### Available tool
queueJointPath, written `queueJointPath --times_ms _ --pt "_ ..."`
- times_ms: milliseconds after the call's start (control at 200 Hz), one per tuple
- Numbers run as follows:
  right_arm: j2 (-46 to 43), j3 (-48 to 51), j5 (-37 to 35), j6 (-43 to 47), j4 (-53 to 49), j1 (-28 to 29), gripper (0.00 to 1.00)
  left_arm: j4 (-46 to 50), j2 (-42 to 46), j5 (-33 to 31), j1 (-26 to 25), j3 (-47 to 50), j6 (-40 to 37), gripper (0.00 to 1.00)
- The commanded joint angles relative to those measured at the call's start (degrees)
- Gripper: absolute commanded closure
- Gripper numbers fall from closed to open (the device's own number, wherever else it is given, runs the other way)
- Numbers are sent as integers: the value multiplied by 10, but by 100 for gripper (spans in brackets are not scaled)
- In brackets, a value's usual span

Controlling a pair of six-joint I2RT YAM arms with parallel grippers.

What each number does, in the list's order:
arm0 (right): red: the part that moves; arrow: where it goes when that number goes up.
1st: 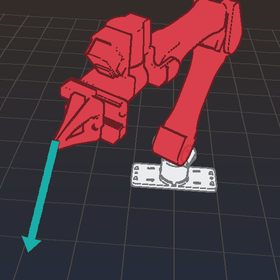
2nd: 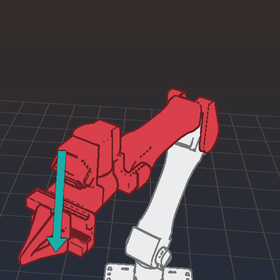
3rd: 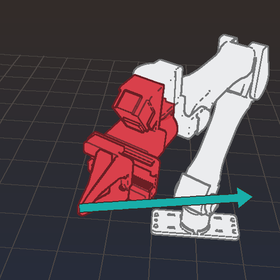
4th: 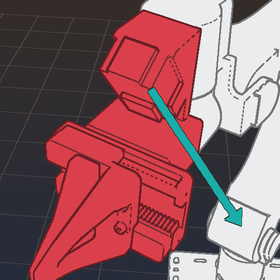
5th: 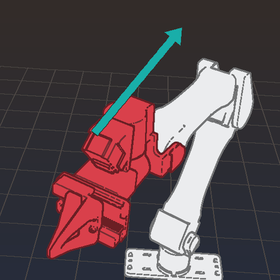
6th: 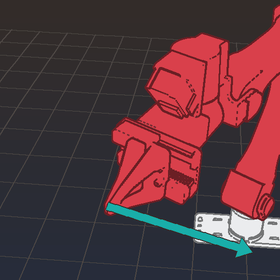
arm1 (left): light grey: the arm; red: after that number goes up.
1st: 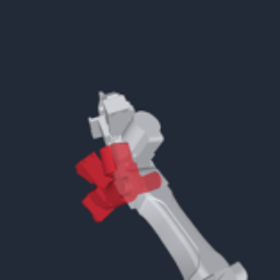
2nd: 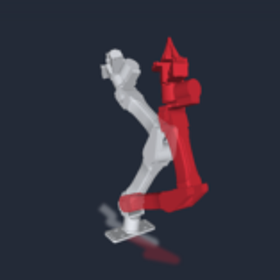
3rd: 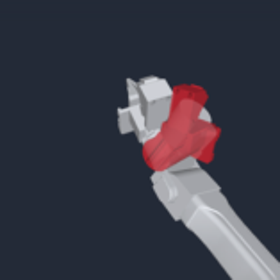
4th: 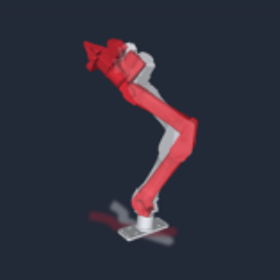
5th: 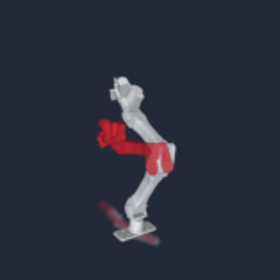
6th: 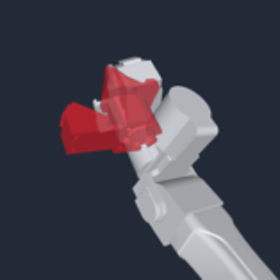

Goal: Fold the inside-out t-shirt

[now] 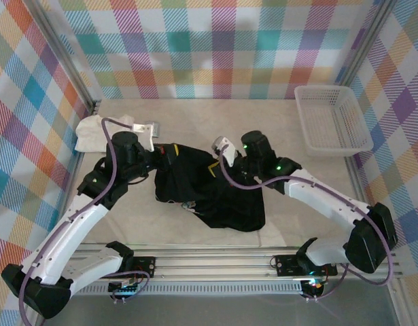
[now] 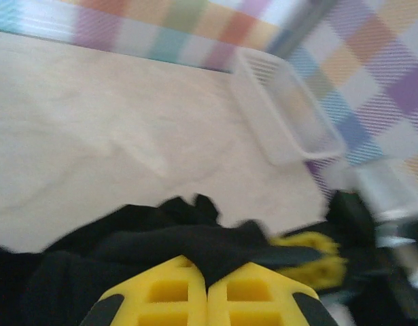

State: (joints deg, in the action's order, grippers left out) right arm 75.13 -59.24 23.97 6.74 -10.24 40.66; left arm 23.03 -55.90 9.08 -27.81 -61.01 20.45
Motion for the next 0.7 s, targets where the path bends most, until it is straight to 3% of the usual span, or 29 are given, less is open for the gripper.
queueJointPath --times_ms 0,100,175,270,360,455,540,600,695 --pt "-14 6 206 -83 61 -7 100 11 -27 -148 4 -13 -31 96" --pt "-7 19 231 -148 129 -18 100 13 -52 -179 3 -16 -36 87" --pt "-1 20 233 -186 159 -29 100 29 -52 -199 -1 -16 -39 72" --pt "6 20 225 -221 181 -42 100 42 -27 -214 -25 -4 -46 57" --pt "14 17 220 -236 187 -49 100 48 7 -203 -59 17 -44 48" --pt "21 14 220 -232 183 -52 100 35 37 -148 -87 46 -39 45" --pt "22 10 221 -217 168 -54 100 -4 51 -55 -97 80 -51 46" --pt "20 8 221 -211 161 -56 100 -24 43 5 -98 89 -58 50" --pt "19 1 224 -201 145 -56 100 -32 4 35 -98 83 -63 57"
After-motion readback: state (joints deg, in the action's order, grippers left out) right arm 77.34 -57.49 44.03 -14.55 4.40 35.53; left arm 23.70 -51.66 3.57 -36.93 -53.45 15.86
